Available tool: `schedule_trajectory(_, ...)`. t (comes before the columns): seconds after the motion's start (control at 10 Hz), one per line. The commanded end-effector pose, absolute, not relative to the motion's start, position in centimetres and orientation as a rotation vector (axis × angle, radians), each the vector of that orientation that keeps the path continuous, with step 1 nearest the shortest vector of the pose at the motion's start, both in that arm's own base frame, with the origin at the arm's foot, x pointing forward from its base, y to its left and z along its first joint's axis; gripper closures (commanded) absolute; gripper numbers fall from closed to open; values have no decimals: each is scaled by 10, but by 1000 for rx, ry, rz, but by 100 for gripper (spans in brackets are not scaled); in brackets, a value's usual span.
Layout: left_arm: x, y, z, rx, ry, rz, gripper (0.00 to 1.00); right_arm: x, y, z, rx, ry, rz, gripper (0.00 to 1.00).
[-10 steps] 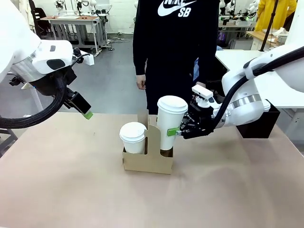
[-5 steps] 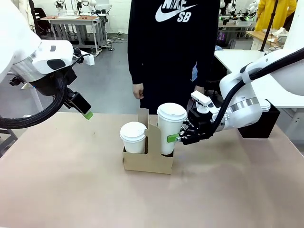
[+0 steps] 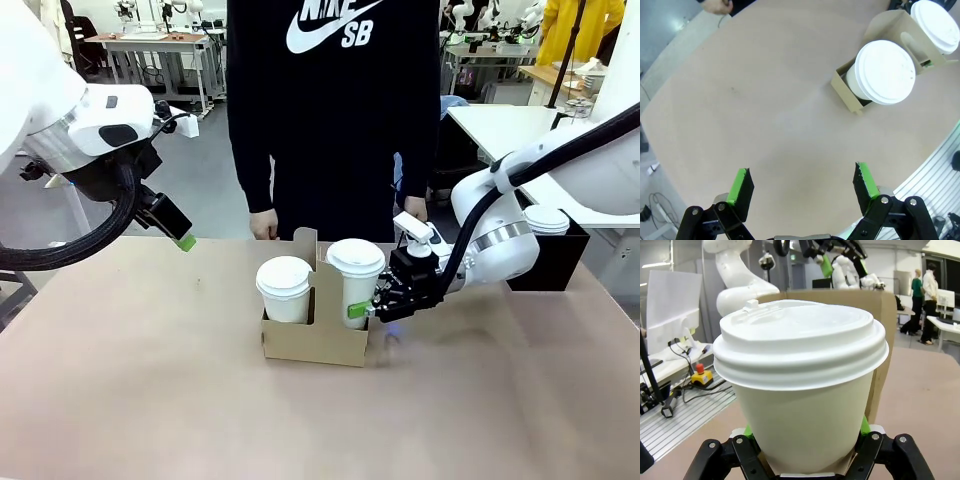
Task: Pour a drink into a cup and package it in a carrier.
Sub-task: Insert the held 600 ml Paper Cup into the Cup Carrier.
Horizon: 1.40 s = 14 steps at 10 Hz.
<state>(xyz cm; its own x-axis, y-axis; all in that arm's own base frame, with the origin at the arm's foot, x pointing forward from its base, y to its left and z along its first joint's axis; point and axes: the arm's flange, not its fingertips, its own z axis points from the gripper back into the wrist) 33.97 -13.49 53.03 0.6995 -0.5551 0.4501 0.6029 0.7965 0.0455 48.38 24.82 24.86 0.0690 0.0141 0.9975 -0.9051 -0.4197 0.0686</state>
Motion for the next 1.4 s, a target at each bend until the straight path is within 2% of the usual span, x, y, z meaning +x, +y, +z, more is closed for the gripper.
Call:
schedule_trajectory(0.0, 339, -134, 533, -97, -462, -654, 0, 491, 256, 244, 1549, -876, 1517, 19)
schedule_trajectory(0.5, 339, -134, 533, -97, -462, -654, 0, 491, 258, 233, 1519, -867, 1552, 19)
schedule_trajectory(0.6, 339, -134, 533, -97, -462, -654, 0, 490, 258, 235, 1504, -871, 1582, 0)
schedule_trajectory(1.3, 339, -134, 533, -97, -462, -654, 0, 492, 208, 283, 1378, -959, 1565, 0)
